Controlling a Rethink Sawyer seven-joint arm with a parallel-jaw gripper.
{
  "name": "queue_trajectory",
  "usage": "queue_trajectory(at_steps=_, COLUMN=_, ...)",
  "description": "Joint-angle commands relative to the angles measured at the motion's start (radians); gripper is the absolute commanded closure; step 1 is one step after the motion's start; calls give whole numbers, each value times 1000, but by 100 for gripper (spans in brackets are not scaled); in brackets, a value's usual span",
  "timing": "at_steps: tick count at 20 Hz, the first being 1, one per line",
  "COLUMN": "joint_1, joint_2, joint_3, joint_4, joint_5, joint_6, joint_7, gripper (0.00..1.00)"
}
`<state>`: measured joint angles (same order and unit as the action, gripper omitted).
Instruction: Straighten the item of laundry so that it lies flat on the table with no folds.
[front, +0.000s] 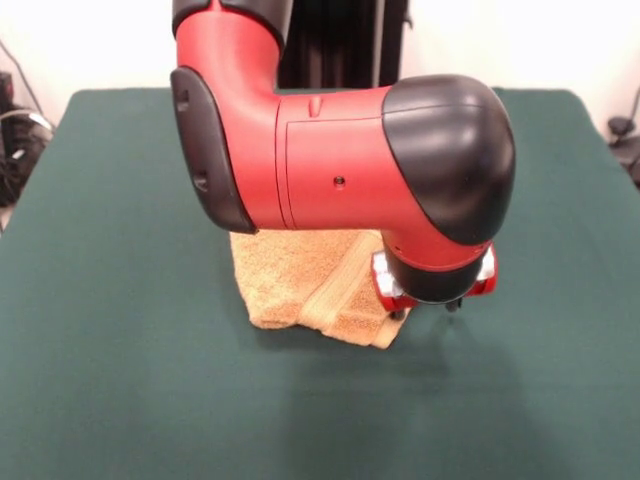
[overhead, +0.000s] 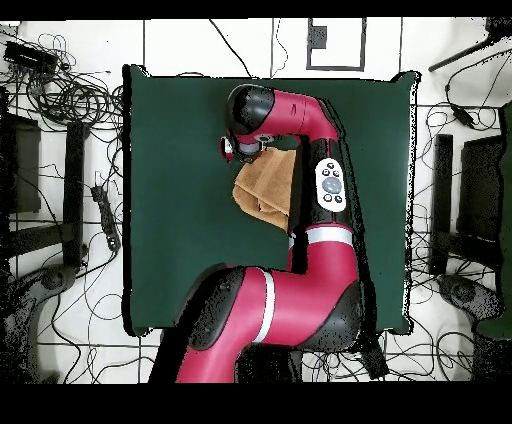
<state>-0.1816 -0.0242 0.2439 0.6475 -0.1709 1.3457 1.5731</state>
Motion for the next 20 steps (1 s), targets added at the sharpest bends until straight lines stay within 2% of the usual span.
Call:
queue_trajectory(at_steps=1, joint_1=17, joint_2=47, joint_3=-5, joint_4=137, joint_5=-58, joint_6=-158, joint_7=32, gripper=0)
queue_trajectory(at_steps=4, joint_1=31, joint_2=49, joint_3=-37, joint_4=102, joint_5=-111, joint_6=-115, joint_7=-31, gripper=0)
queue_trajectory(at_steps=7, joint_1=22, joint_2=59, joint_3=-44, joint_4=72, joint_5=-127, joint_6=-86, joint_7=-74, gripper=0)
queue_trajectory(at_steps=20, joint_1=-6, joint_2=12, joint_3=-45, joint_4=114, joint_5=-155, joint_6=-58, joint_7=-147, gripper=0)
